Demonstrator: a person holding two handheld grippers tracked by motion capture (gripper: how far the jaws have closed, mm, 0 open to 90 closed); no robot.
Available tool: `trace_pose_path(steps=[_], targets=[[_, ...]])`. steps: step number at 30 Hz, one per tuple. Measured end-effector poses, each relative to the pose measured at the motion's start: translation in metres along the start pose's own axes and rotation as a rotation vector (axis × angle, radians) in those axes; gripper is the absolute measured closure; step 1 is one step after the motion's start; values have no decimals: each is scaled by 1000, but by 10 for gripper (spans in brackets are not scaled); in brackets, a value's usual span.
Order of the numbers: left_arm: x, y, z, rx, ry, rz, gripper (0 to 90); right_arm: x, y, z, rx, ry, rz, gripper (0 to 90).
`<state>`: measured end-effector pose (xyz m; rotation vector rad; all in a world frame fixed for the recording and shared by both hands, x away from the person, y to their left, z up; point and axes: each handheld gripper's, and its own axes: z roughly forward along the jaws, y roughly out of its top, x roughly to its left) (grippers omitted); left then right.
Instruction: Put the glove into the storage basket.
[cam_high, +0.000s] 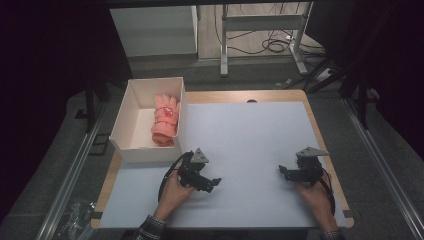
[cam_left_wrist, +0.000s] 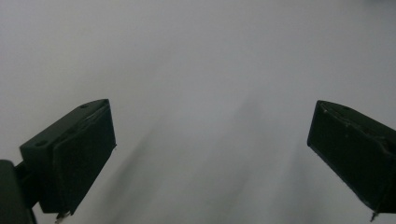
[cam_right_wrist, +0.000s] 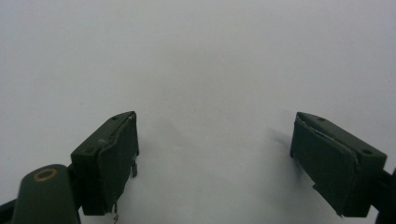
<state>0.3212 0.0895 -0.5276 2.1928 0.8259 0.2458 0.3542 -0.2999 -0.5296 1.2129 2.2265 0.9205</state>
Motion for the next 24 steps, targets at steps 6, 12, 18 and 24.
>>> trace_pose_path(steps=[6, 12, 18, 24], targets=[[2, -15, 3, 6, 3, -22, 12, 0, 0, 0, 0, 0, -1, 156], [2, -23, 4, 24, 23, -16, 11, 0, 0, 0, 0, -1, -1, 156], [-1, -22, 6, 51, 48, 20, 0, 0, 0, 0, 0, -1, -1, 156], [-3, -22, 7, 51, 55, 23, 0, 0, 0, 0, 0, 0, 0, 156]])
